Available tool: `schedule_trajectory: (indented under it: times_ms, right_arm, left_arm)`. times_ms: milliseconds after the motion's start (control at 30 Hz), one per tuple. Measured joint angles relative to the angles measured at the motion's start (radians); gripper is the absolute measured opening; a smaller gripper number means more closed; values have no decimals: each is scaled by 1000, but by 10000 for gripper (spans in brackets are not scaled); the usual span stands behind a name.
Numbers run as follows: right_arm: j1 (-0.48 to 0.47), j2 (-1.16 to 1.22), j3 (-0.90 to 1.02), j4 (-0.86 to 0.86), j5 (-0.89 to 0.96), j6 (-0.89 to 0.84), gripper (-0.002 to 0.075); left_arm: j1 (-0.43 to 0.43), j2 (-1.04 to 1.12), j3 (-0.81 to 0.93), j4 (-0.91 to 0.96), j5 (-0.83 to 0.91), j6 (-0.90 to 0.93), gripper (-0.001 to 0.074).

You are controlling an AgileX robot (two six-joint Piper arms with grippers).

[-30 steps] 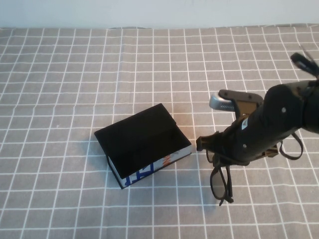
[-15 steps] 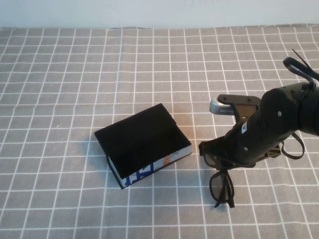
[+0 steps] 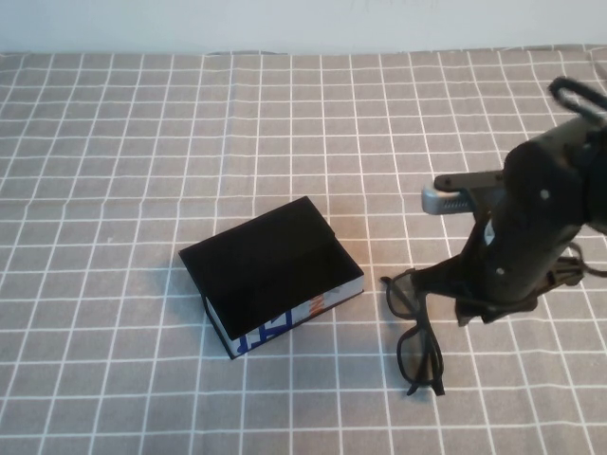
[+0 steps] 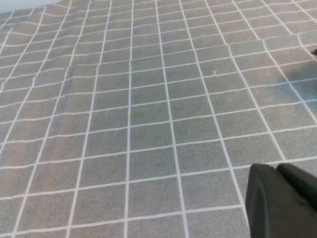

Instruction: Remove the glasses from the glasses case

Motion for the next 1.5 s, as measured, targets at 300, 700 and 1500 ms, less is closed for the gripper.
schedule_trajectory:
  times_ms: [300,700,1500]
  right_arm:
    - [0,-229,17,58,90,-111,-8]
    - [0,-573,105,121,228,-275,-16]
    - [-399,-1365,1133,-249,-1081,-323,-18]
  left_arm:
    - [0,0,0,0,0,0,-4]
    - [0,0,0,0,0,0,-4]
    - [0,0,0,0,0,0,-4]
